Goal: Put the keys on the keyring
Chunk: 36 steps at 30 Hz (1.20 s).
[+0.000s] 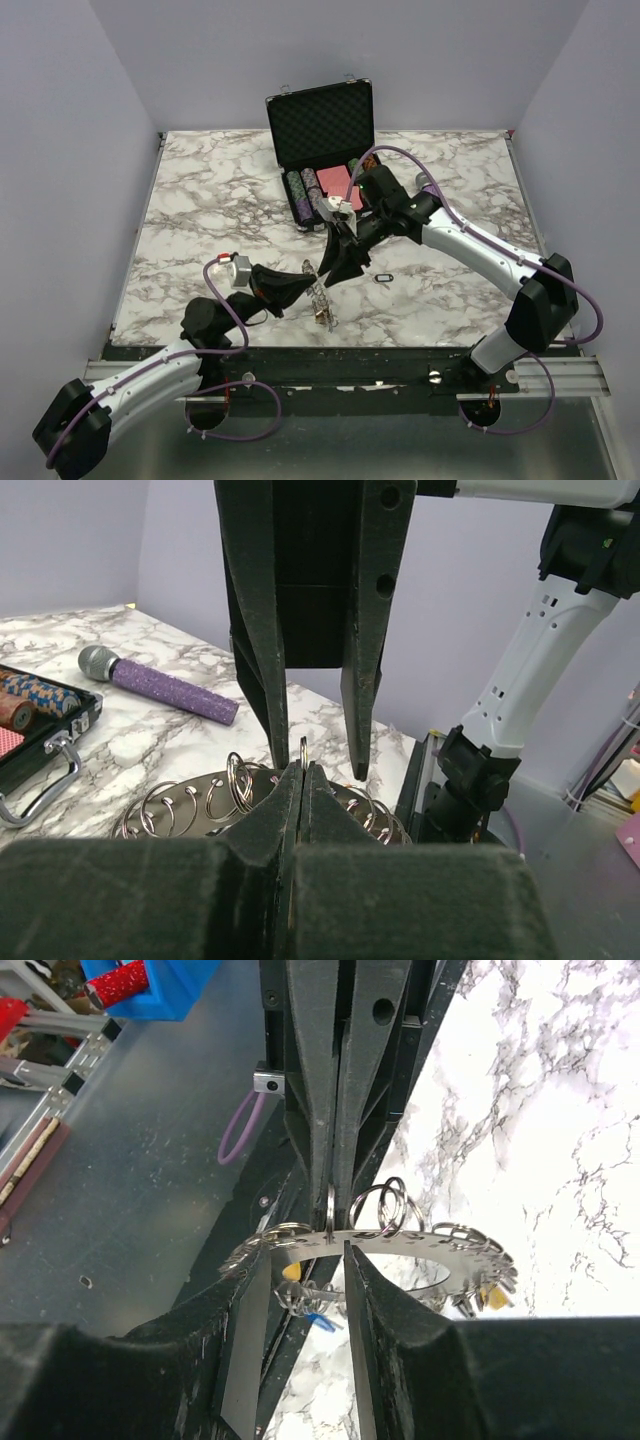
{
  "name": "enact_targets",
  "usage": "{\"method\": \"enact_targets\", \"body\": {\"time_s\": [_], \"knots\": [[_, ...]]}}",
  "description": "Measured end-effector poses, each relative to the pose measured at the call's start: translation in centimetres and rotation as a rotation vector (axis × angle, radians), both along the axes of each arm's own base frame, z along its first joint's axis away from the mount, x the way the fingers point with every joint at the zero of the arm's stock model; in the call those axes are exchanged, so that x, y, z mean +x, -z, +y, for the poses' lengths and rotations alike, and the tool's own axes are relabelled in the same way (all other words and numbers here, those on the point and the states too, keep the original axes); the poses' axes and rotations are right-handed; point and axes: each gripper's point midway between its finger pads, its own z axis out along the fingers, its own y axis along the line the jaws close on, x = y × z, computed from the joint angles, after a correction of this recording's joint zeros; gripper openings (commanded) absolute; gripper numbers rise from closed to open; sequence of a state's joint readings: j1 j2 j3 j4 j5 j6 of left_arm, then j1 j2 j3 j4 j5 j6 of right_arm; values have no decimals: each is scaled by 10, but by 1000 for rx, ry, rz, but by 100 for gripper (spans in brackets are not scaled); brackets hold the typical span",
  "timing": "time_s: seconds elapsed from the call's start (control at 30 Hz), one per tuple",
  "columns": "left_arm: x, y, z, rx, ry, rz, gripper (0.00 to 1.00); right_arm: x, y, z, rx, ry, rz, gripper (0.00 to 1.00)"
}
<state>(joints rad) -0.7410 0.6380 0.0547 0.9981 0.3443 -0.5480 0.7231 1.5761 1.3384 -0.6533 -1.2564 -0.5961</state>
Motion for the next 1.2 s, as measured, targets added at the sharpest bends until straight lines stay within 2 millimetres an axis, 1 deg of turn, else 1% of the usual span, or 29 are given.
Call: {"method": "enact_targets", "body": {"time_s": [0.1,0.3,0.4,0.47,0.6,0.77,1.07,1.2], "knots": [[-2,1,-1,4,10,-1,0,1,1,0,-2,4,-8,43],[-1,7,-4,23,21,13,0,1,0,0,-8,10,2,36],[0,13,-6,39,26,27,0,2,-1,1,-10,14,9,27],[0,14,-7,43,29,29,0,3,-1,1,-11,19,16,24],[0,15,-7,45,31,31,0,5,-3,3,-9,29,23,24],[0,15,-7,45,31,30,0,5,-1,3,-15,36,35,28],[-4,2,-2,14,26,-11,0,6,0,3,-19,40,41,26],[-4,2,-2,14,25,-14,0,6,-1,4,-20,42,45,26]]}}
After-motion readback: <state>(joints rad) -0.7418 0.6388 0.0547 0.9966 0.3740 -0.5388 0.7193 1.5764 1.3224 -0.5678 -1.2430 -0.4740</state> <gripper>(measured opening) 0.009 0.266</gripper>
